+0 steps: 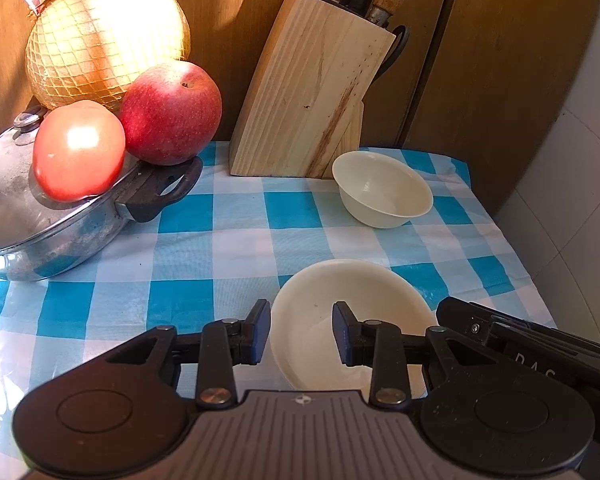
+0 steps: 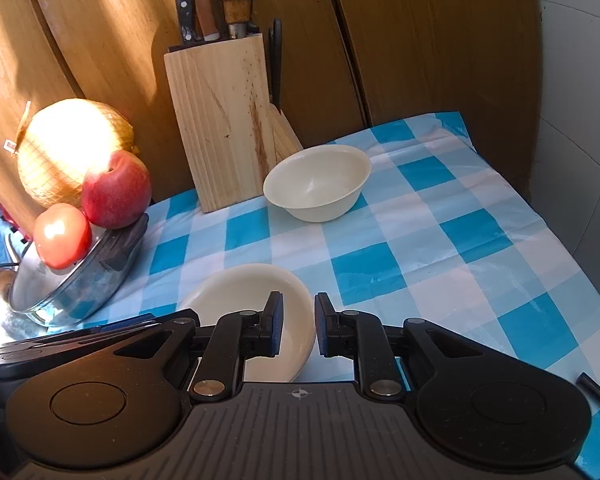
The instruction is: Organize plates and bowls
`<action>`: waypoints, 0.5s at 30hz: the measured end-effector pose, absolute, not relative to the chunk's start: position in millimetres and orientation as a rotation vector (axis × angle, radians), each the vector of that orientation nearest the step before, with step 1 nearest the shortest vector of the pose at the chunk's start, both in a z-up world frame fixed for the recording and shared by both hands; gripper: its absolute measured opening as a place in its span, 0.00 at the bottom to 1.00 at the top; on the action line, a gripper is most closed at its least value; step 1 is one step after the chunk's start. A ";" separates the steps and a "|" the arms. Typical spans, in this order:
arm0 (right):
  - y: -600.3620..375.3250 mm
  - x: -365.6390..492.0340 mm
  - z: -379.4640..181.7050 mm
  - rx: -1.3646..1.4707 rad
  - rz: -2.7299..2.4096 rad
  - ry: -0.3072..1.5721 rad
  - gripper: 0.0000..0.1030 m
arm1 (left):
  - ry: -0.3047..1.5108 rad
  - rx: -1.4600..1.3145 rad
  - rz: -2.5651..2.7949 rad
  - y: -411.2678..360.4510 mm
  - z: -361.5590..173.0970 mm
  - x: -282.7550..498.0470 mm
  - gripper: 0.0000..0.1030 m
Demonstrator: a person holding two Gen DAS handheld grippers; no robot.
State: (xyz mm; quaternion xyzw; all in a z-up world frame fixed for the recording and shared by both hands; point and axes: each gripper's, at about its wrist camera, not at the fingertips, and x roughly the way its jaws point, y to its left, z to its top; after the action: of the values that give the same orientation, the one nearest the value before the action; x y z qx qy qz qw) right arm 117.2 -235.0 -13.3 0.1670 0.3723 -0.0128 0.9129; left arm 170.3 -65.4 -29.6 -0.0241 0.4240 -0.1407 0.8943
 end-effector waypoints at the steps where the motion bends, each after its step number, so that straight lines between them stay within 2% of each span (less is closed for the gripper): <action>1: -235.4 117.0 -13.3 0.345 -0.028 0.766 0.23 | 0.874 -0.047 -0.291 -66.4 -28.3 171.3 0.27; 15: -256.4 134.3 -8.8 0.366 -0.071 0.748 0.23 | 0.843 0.028 -0.293 -90.2 -29.6 190.8 0.29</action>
State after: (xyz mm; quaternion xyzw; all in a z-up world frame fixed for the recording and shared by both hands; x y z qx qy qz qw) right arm 134.3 -256.4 -8.8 0.1776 0.3632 -0.0343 0.9140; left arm 190.8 -90.2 -29.6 0.0135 0.4077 -0.1419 0.9019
